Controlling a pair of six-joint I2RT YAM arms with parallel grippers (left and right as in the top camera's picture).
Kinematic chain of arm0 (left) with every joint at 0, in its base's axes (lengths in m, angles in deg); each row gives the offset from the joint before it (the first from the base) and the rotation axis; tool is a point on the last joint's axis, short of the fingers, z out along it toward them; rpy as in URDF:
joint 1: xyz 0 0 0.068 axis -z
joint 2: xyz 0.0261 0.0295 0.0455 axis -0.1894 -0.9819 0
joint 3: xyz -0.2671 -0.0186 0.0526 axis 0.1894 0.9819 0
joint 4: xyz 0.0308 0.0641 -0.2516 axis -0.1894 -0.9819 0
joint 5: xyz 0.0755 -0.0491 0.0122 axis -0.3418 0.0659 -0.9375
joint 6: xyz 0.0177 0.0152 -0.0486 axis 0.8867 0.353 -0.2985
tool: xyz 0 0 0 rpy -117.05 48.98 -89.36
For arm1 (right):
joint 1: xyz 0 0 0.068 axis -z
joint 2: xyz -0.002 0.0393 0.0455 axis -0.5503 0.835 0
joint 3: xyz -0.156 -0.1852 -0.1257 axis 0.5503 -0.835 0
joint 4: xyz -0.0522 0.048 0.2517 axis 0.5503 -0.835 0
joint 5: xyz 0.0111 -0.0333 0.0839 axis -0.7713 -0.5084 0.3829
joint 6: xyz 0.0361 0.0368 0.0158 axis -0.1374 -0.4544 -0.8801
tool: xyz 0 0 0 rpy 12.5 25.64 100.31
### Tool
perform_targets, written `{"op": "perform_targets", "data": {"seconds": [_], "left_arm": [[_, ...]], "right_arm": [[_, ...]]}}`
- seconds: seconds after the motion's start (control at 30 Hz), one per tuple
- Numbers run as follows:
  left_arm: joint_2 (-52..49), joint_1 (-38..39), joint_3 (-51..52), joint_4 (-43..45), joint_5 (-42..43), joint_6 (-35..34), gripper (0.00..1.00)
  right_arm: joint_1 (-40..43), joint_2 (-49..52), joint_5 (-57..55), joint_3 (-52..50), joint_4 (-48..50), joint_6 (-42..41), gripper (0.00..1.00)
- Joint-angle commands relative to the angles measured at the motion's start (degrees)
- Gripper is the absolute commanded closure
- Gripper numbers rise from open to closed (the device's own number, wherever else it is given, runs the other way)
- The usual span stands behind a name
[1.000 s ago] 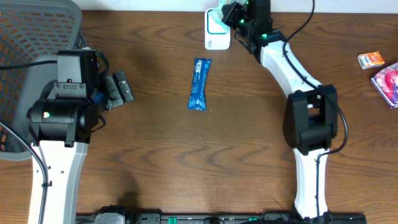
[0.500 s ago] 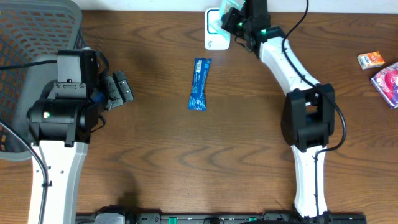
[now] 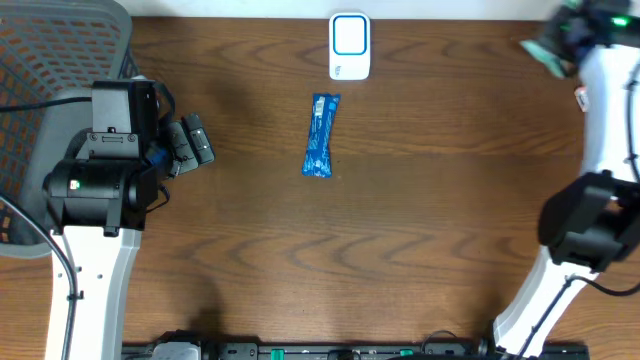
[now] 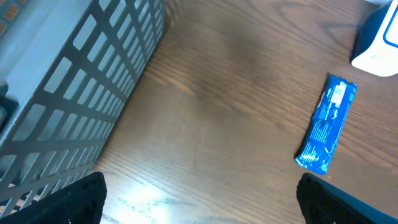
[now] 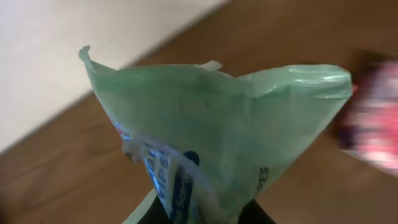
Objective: Scan the item barcode
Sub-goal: 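Carry the tissue pack far right and set it down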
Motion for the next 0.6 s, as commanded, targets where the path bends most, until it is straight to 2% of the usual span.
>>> {"op": "perform_targets", "data": {"seconds": [0.0, 0.3, 0.4, 0.43, 0.57], "left_arm": [[-0.15, -0.2, -0.61, -0.17, -0.52, 0.76, 0.02], [-0.15, -0.2, -0.61, -0.2, -0.52, 0.76, 0.02], [-0.15, -0.2, -0.61, -0.2, -0.52, 0.76, 0.02], [-0.15, -0.2, -0.61, -0.2, -0.52, 0.76, 0.02], [-0.15, -0.2, -0.61, -0.2, -0.5, 0.76, 0.02]], "right_arm": [[4.57, 1.88, -2.23, -1.36, -1.29, 4.48, 0.99], [11.39, 7.21, -1.49, -1.36, 1.62, 6.38, 0.97], [12.17, 9.75, -1.7, -1.36, 3.1, 6.4, 0.8], [12.28, 10.36, -1.84, -1.36, 3.13, 6.36, 0.69], [12.33, 11.47, -2.71, -1.36, 2.54, 6.32, 0.39]]}}
